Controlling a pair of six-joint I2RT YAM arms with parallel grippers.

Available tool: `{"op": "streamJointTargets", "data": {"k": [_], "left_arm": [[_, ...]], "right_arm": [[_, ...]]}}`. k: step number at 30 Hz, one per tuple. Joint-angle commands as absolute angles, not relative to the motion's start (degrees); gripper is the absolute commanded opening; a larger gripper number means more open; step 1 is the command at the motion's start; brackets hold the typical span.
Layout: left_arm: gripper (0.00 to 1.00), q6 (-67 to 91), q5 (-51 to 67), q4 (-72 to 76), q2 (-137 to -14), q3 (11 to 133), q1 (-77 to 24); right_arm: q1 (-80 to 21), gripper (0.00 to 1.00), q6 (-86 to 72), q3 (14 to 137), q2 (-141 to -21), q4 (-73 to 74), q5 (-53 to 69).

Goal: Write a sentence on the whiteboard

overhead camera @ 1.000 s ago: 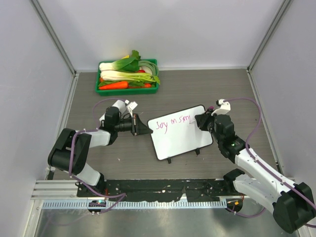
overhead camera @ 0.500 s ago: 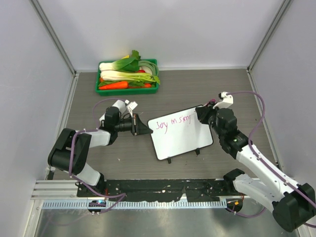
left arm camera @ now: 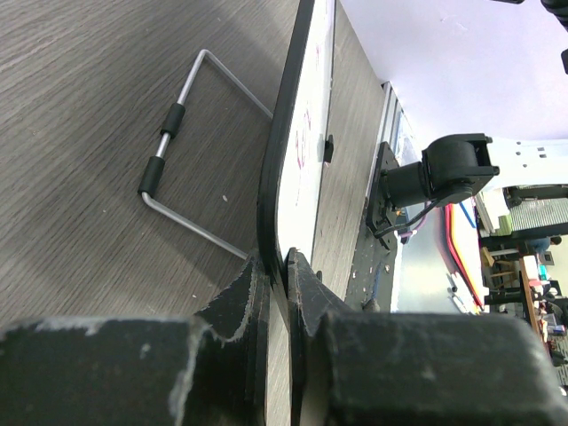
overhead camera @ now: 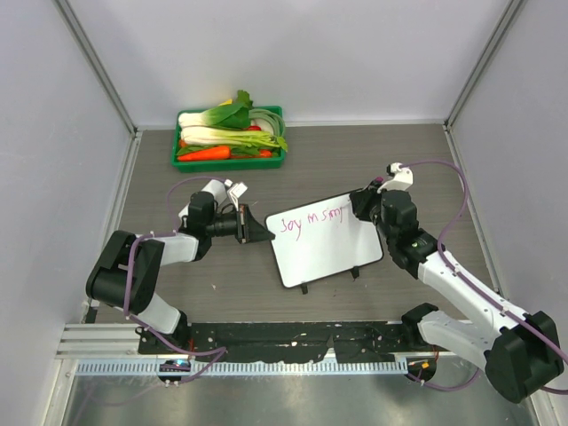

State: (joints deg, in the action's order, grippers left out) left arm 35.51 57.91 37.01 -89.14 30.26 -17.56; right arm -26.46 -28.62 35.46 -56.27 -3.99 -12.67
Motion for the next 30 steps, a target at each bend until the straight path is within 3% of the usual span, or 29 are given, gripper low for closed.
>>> {"op": "streamJointTargets", "data": {"k": [1,30], "left_arm": [[0.0,31.55,58.18,34.89,-90.61,30.23,-18.28],[0.0,31.64,58.18,34.81,-90.62,30.23,-18.19]], "right_arm": [[-25.93,0.02,-27.78,35.6,-55.99,-7.65,-14.94],[-24.87,0.01,-28.65,32.52,-54.32,-4.83,-11.87]]}}
